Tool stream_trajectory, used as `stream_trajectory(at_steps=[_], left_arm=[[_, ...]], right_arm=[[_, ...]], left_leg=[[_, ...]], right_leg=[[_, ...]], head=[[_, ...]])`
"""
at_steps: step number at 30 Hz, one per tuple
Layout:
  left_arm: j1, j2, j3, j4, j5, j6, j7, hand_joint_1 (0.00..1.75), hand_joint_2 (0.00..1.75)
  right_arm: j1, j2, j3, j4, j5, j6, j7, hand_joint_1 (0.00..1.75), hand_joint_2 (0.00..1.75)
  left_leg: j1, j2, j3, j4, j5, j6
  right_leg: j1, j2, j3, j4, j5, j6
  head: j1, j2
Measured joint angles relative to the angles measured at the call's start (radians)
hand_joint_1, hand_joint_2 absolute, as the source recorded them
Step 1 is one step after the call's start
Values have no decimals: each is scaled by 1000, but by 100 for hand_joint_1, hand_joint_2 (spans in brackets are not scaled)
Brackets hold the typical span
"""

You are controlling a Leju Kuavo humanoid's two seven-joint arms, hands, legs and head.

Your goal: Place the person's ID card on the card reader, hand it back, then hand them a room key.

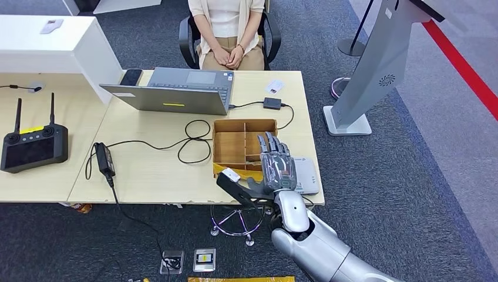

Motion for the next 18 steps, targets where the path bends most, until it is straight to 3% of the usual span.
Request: stream_trajectory(at_steps=[18], left_arm=[[-13,-5,-8,-2,-33,-1,22,0,0]], right_arm=[[-23,-10,1,54,51,51,19,0,175]], left_leg=[[0,0,0,0,0,0]], right_leg=[[0,0,0,0,0,0]], head=[[0,0]])
